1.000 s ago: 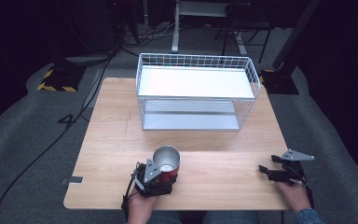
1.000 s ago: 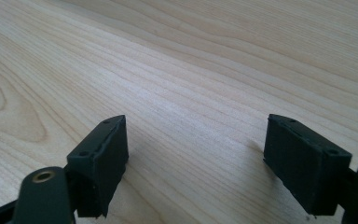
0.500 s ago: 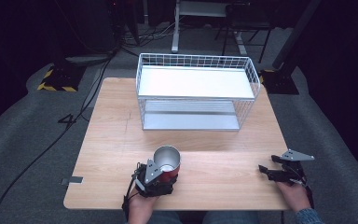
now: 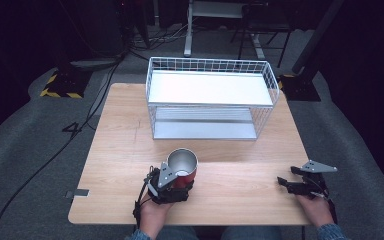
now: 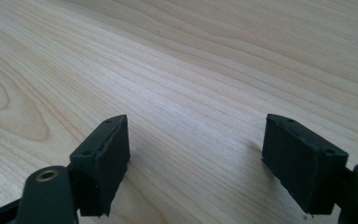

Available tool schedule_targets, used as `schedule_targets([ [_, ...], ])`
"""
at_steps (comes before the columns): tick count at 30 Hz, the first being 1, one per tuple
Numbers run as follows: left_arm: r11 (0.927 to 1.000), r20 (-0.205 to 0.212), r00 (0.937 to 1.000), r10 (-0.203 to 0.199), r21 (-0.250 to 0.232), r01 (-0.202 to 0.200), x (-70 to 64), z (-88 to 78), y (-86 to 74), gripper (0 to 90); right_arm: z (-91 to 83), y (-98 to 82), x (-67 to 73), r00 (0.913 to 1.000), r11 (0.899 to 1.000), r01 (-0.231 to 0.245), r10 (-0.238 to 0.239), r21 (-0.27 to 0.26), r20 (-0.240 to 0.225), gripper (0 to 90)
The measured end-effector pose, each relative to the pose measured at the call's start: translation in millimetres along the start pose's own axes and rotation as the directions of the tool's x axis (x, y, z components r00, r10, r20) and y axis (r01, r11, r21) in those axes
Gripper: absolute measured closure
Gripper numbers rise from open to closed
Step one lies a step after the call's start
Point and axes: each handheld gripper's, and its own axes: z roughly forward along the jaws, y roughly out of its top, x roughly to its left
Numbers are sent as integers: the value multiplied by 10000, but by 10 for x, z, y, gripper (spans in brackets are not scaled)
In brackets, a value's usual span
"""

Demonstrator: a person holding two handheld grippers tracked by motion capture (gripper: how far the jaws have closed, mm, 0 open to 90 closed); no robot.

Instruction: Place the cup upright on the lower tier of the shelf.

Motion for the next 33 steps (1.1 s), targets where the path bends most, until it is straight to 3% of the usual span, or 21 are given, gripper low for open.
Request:
schedule_targets([
  [7,9997,61,9997,233,74,-233,50,52,184,169,0,0,0,10000,10000,0,0,3,2,236],
  [18,9997,291,9993,222,-59,-220,73,130,413,169,0,0,-1,10000,10000,3,-3,0,0,236],
  [21,10000,347,9994,-1,-89,4,94,193,490,169,0,0,-1,10000,10000,2,-2,-1,-3,236],
  [33,9998,69,9999,139,-107,-138,199,510,767,168,-1,0,2,10000,10000,9,-9,-13,-26,242],
])
